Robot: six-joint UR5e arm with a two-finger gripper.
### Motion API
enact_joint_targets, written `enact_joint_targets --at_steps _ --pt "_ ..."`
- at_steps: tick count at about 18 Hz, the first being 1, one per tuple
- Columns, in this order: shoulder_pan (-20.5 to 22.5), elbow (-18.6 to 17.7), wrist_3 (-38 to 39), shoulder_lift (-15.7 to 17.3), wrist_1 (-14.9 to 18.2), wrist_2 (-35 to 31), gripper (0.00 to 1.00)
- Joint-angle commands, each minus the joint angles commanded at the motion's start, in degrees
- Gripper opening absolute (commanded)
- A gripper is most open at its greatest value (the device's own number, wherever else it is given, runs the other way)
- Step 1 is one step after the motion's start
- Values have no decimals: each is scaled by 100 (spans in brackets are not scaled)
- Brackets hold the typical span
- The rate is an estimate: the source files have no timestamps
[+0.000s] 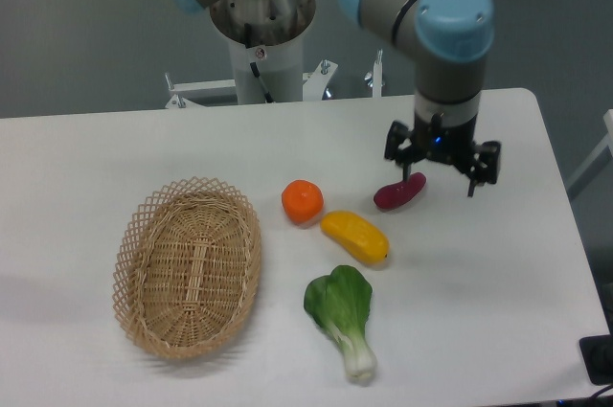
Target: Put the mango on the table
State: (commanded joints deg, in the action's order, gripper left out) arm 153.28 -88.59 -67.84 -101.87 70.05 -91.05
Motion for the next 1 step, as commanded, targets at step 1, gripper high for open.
enact_joint_targets --at_steps 1 --pt "35 -9 -53 18 0 0 100"
